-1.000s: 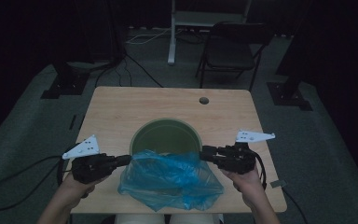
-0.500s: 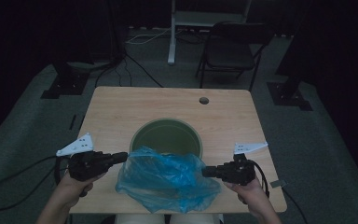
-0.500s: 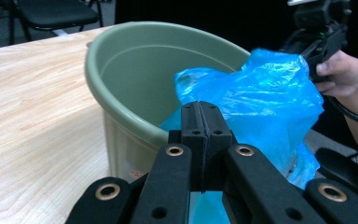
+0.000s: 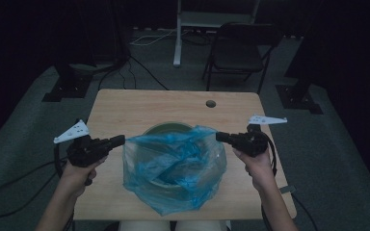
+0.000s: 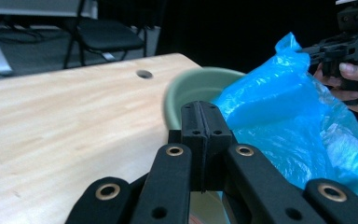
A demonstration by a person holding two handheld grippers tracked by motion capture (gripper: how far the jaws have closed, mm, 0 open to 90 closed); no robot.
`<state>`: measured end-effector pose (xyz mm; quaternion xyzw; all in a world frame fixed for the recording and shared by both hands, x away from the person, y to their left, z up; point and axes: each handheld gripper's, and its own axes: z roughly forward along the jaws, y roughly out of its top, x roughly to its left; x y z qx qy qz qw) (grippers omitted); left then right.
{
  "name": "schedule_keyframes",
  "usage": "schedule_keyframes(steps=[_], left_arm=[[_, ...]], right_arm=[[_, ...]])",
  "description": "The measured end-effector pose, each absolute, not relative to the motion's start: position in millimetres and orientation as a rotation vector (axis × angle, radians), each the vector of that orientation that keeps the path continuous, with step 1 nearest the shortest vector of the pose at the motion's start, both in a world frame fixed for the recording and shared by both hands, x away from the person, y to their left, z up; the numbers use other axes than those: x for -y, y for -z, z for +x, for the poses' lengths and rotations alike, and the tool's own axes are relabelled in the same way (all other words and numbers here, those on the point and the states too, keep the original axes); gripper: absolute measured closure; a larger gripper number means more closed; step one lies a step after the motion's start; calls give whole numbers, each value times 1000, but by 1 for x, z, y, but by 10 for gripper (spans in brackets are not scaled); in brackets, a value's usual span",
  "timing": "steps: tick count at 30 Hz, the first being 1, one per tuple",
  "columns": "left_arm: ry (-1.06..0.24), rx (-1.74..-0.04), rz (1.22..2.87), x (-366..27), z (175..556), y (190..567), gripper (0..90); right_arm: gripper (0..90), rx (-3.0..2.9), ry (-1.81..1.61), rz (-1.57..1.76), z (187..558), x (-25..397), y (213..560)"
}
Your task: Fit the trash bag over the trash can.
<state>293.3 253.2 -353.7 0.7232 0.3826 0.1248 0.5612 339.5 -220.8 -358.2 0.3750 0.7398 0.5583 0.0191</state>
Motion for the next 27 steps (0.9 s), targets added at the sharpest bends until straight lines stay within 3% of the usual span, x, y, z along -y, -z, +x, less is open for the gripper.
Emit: schedule_keyframes(steps=[8, 13, 27], left_arm=[[-321, -1055, 1709, -250, 331, 378, 900], [-250, -1125, 1715, -247, 350, 406, 900], [-128, -1270, 1830, -254, 355, 477, 900]], right_arm=[[897, -2299, -1598, 1316, 392, 203, 375], [898, -2317, -1550, 1402, 413, 193, 400], [897, -2409, -1406, 1549, 419, 188, 465]])
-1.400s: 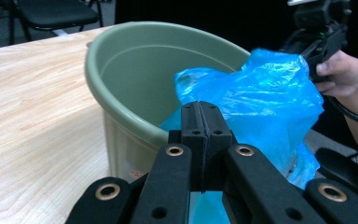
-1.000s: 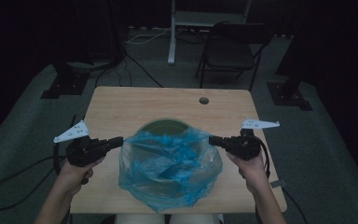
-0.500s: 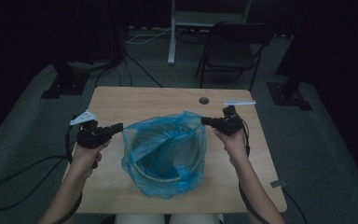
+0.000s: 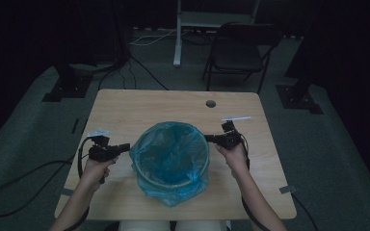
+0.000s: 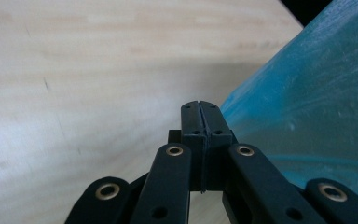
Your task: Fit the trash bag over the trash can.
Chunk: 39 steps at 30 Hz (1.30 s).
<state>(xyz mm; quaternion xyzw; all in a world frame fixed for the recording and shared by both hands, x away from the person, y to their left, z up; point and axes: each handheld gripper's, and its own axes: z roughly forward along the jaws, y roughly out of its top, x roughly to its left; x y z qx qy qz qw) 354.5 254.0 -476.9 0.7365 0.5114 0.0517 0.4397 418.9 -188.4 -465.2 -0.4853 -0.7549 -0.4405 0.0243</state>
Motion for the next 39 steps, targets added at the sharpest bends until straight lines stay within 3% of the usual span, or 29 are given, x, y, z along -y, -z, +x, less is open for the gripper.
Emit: schedule_keyframes(steps=[4, 6, 8, 13, 17, 22, 30, 33, 34, 35, 37, 39], left_arm=[[-110, -1240, 1885, -249, 348, 488, 900], [-128, -1225, 1877, -252, 344, 486, 877], [-144, -1198, 1868, -257, 338, 480, 738], [-163, -1157, 1864, -275, 306, 462, 473], [-135, -1089, 1837, -281, 267, 449, 415], [-94, -928, 1825, -260, 221, 431, 381], [-36, -791, 1952, -210, 208, 432, 387], [-39, -758, 1969, -198, 210, 435, 454], [-43, -752, 1982, -194, 211, 436, 516], [-36, -742, 1992, -191, 212, 437, 558], [-38, -743, 2002, -189, 214, 440, 723], [-16, -745, 1996, -188, 215, 444, 843]], right_arm=[[876, 2360, 1279, -1506, 415, 181, 484], [779, 2365, 1291, -1513, 411, 181, 482], [671, 2374, 1333, -1529, 405, 186, 474], [593, 2395, 1440, -1558, 378, 210, 449], [535, 2363, 1550, -1523, 338, 232, 431], [489, 2305, 1708, -1383, 279, 235, 411], [410, 2397, 1657, -1059, 231, 195, 407], [411, 2397, 1603, -1038, 234, 184, 416], [414, 2402, 1580, -1030, 235, 180, 420], [442, 2408, 1557, -1030, 236, 177, 424], [680, 2420, 1532, -997, 236, 174, 430], [847, 2416, 1519, -997, 236, 173, 433]])
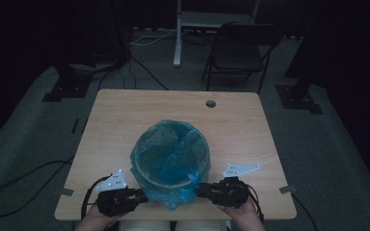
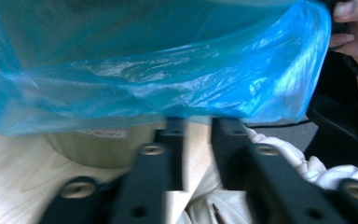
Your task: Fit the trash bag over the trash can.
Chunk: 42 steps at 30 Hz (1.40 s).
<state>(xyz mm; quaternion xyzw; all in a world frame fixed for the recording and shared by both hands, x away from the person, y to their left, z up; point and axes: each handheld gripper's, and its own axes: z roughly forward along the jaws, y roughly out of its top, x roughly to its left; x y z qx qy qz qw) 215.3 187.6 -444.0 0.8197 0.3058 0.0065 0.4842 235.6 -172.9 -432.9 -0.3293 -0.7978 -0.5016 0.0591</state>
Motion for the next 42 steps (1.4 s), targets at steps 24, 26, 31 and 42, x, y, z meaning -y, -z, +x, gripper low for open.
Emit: schedule_keyframes(steps=[24, 26, 31, 42], left_arm=[[-93, -1050, 2017, -221, 252, 498, 558], [-165, -1052, 1998, -230, 252, 491, 496], [-213, -1057, 1964, -239, 259, 485, 480], [-218, -1012, 1980, -211, 275, 480, 453]], right_arm=[[534, 2380, 1310, -1236, 264, 176, 513], [452, 2357, 1367, -1243, 261, 184, 504], [258, 2279, 1582, -1144, 253, 204, 473], [198, 2360, 1637, -1261, 258, 232, 453]])
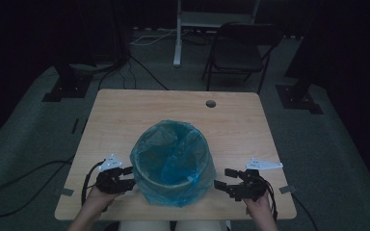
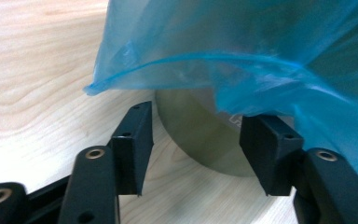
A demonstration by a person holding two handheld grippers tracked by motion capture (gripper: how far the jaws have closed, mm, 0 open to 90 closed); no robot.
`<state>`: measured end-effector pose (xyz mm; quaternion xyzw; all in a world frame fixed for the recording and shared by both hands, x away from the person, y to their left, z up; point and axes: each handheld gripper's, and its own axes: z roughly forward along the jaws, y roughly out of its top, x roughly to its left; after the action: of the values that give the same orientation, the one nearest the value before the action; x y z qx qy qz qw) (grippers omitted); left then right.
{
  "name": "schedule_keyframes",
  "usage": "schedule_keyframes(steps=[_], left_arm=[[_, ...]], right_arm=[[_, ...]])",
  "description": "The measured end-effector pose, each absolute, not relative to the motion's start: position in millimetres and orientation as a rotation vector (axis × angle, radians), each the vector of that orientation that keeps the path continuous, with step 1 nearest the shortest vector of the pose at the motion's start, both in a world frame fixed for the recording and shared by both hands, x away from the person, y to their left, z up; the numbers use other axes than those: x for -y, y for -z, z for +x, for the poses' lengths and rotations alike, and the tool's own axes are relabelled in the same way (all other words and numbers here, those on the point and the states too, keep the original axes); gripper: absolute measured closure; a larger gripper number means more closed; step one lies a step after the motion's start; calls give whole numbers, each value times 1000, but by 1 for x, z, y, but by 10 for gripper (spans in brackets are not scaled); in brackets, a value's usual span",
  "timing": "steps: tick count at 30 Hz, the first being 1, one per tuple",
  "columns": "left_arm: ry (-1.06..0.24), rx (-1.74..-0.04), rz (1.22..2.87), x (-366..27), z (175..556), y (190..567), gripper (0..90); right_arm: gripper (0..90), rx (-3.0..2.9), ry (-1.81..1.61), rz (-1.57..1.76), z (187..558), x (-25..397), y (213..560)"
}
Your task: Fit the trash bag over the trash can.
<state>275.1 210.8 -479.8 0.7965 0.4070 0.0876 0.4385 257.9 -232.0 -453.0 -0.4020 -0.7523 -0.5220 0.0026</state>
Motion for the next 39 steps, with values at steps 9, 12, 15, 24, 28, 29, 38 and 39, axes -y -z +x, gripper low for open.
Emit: schedule_keyframes(steps=[9, 12, 15, 24, 28, 29, 38, 39], left_arm=[[-195, -959, 2000, -186, 285, 474, 454], [-182, -944, 1993, -176, 290, 471, 455], [-189, -905, 2006, -164, 294, 468, 457], [-197, -894, 1944, -173, 298, 470, 413], [-246, -931, 1912, -195, 293, 472, 291], [-241, -943, 1909, -201, 293, 472, 289], [-292, -984, 1882, -234, 276, 475, 6], [-317, -989, 1879, -237, 275, 476, 6]], right_arm=[[198, 2372, 1613, -1317, 265, 243, 456], [193, 2357, 1635, -1328, 263, 249, 454], [193, 2346, 1673, -1340, 262, 256, 449], [192, 2336, 1812, -1371, 260, 276, 429], [192, 2302, 1890, -1401, 264, 284, 422], [192, 2295, 1901, -1402, 265, 285, 421], [189, 2257, 2062, -1346, 284, 280, 392], [188, 2259, 2069, -1337, 285, 278, 389]])
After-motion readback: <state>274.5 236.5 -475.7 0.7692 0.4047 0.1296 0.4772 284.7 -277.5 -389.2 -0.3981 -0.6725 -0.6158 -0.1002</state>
